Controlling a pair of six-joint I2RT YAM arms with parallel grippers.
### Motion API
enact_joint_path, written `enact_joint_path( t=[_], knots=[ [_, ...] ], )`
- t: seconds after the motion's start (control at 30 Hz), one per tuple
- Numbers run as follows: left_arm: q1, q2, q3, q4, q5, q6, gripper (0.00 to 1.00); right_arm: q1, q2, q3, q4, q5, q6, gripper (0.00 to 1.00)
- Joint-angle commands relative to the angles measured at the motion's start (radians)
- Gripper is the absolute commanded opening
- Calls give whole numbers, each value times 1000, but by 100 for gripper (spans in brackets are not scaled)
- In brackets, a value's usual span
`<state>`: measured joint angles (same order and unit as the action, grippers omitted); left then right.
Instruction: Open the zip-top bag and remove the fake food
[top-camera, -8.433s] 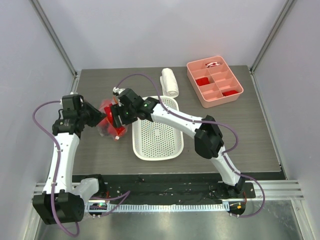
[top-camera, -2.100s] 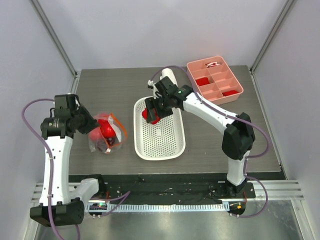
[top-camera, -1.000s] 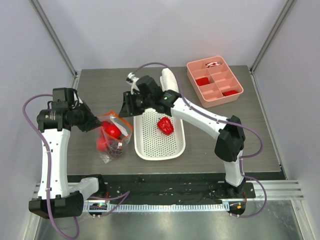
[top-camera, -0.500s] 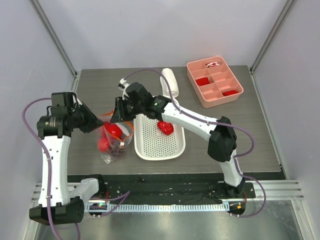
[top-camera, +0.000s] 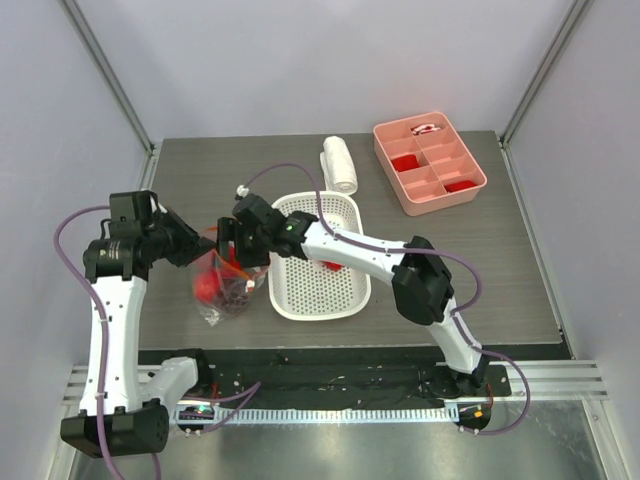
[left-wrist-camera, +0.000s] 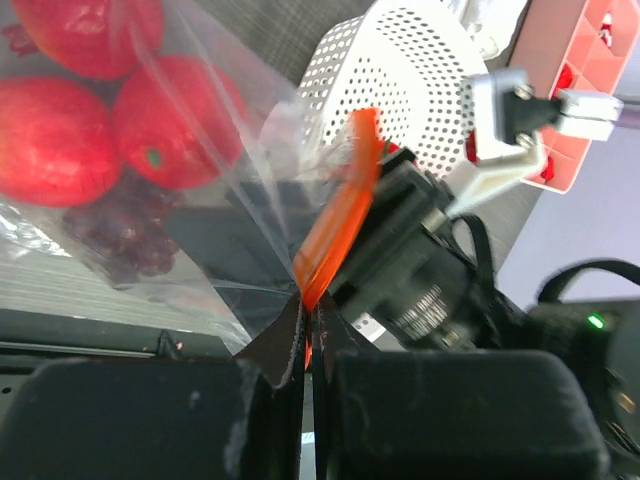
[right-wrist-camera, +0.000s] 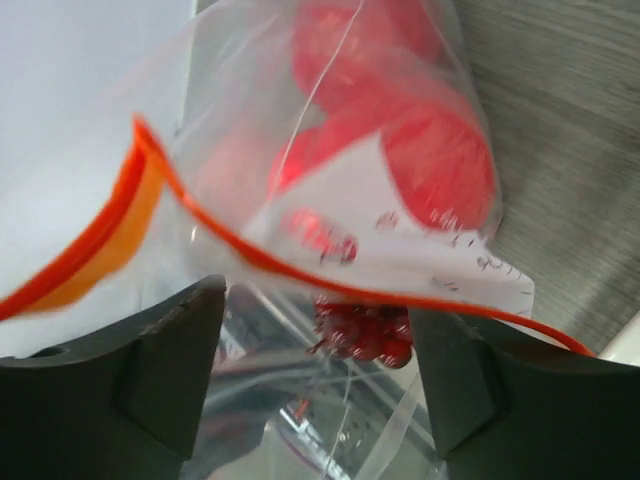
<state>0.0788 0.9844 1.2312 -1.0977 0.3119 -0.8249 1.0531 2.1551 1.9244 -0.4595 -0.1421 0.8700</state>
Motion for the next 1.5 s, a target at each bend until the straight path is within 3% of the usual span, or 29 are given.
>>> enact_joint_path(
  t=[0.0,0.3,0.6,0.97,1.0,1.07,1.13,1.2,1.23,1.3,1.47],
  knots=[
    [-2,-35,-18,85,41,-40,0,1,49,50,25,85,72,82],
    [-4,-64,-68,64,49,-52,0,4,164,142,51,251,124,94],
    [-2,-93,-125,81,50,-72,0,8,238,185,107,320,104,93],
    [-4,-66,-96,68,35,-54,0,30,253,137,173,249,37,88],
    [-1,-69,-98,70,35,-54,0,28,253,140,173,254,29,85],
    [-2,-70,-98,62,21,-49,0,22,247,157,183,245,-15,67],
    [-2,-78,-99,52,4,-42,0,19,239,203,142,246,-37,39],
    [-2,-95,-110,44,-10,-33,0,18,212,203,117,251,-63,34],
    [-1,-101,-114,41,-20,-31,0,16,195,194,111,251,-71,26],
    [-2,-121,-134,41,-45,-20,0,15,137,168,110,217,-109,19],
    [-2,-154,-186,50,-80,-11,0,-1,28,154,29,191,-181,10]
  ],
)
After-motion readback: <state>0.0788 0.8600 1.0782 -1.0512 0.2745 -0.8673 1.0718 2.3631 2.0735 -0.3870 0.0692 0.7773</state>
